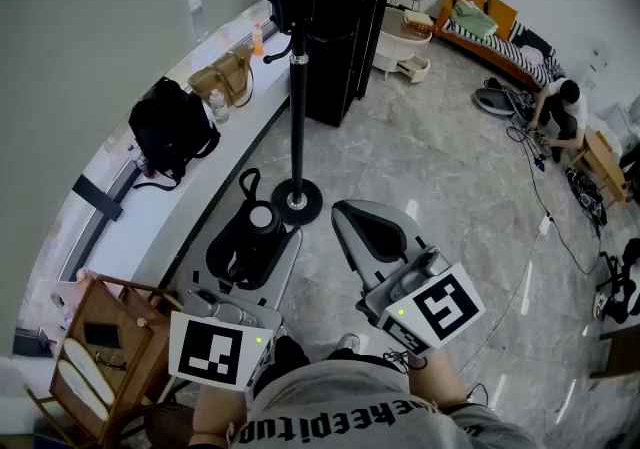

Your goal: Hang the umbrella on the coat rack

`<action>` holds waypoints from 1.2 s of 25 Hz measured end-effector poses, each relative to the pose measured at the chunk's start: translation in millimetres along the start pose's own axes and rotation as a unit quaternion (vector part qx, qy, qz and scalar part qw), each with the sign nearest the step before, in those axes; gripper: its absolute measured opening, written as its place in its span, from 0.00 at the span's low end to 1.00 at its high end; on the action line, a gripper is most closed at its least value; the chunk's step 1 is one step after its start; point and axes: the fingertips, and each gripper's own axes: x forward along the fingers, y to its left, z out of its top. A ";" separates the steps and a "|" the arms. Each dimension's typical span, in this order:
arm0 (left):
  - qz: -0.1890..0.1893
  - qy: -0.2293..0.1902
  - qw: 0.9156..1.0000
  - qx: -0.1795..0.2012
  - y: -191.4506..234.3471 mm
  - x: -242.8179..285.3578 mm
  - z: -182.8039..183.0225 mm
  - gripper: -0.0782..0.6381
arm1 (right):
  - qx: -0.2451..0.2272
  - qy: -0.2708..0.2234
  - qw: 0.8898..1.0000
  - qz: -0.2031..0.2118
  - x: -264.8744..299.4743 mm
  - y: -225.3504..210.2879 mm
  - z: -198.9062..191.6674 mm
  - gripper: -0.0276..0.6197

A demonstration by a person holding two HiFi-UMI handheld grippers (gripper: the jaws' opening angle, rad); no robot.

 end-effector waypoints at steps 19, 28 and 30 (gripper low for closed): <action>-0.024 -0.004 1.000 0.008 47.2 -11.9 -1.1 0.46 | -0.002 0.003 1.000 -0.020 42.7 27.2 -2.7 0.06; -0.044 -0.008 0.999 0.010 74.4 -10.3 -7.3 0.46 | 0.007 -0.007 0.999 -0.042 63.4 35.8 -7.7 0.06; -0.049 -0.009 0.999 0.006 75.9 -6.8 -8.7 0.46 | 0.009 -0.005 0.999 -0.049 63.7 32.3 -9.5 0.06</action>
